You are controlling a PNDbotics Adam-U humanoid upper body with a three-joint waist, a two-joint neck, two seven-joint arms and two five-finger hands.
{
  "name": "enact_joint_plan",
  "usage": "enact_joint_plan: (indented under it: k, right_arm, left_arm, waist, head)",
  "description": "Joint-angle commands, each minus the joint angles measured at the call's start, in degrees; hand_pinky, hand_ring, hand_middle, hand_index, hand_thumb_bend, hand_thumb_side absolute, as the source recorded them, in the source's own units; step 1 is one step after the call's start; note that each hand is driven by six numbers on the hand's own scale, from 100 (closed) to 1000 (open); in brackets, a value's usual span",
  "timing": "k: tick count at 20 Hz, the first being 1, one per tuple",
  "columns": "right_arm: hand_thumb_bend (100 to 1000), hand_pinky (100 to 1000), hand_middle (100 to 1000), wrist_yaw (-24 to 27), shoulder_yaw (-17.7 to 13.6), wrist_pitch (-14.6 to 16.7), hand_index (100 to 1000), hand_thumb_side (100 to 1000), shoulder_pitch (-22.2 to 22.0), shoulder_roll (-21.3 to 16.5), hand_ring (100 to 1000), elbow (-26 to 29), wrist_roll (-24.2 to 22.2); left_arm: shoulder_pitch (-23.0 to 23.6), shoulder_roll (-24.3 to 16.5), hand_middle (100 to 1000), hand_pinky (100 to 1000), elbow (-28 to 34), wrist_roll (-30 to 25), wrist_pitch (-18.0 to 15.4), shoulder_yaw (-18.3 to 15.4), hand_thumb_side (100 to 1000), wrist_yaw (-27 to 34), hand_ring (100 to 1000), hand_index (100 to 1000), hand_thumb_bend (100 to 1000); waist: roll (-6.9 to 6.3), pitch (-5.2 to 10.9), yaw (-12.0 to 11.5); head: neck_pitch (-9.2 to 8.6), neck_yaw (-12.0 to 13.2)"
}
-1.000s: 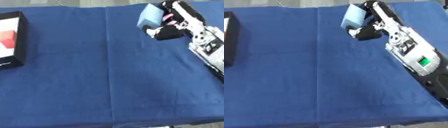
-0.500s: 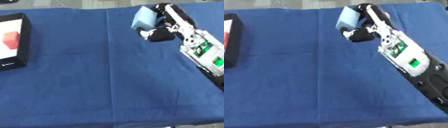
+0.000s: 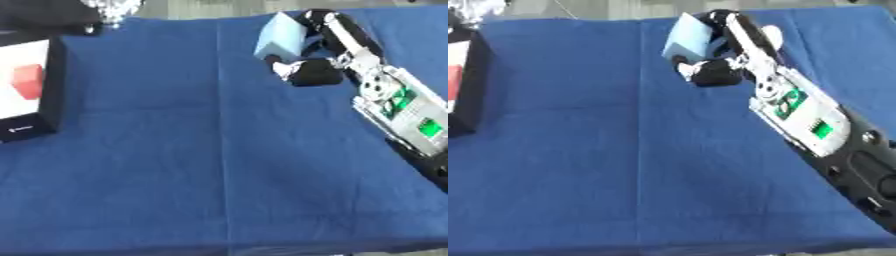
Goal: Pick up the objects with one hand, pass them to the other hand, and then place them into the box on the other side of the table.
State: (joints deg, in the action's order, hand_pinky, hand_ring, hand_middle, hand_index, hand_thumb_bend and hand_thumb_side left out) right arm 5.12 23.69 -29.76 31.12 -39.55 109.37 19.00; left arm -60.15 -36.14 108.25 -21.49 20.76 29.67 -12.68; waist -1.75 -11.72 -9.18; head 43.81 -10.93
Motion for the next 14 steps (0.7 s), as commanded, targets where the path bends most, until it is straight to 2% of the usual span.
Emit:
enact_joint_plan:
  k: [1,6,14]
  right_arm:
    - [219,628,599,0.92,0.17,1.69,518,100,0.96,-0.24,738,-0.25,1.36]
    - [216,630,600,0.83,1.1,3.3,519,100,1.24,0.18,739,-0.69,1.27]
    - [214,630,600,0.54,1.96,3.97,519,100,1.6,0.72,739,0.15,-0.15]
  left_arm:
    - [-1.78,1.04,724,789,-1.53,-1.09,-0.37,1.29,507,-1.74,751,751,140]
    - [-2.98,4.52,731,791,-5.84,-1.3,-1.64,3.95,497,-4.65,756,757,150]
    - [-3.77,8.05,744,794,-10.26,-0.79,-5.13,5.91,463,-7.97,766,772,201]
  waist:
    - [-0.02,1.42,-0.11]
    - [-0.13,1.41,-0.21]
    - [-0.15,1.27,-0.1]
  head:
    - [0.31,0.33]
    - [0.31,1.08]
    - [0.31,1.6]
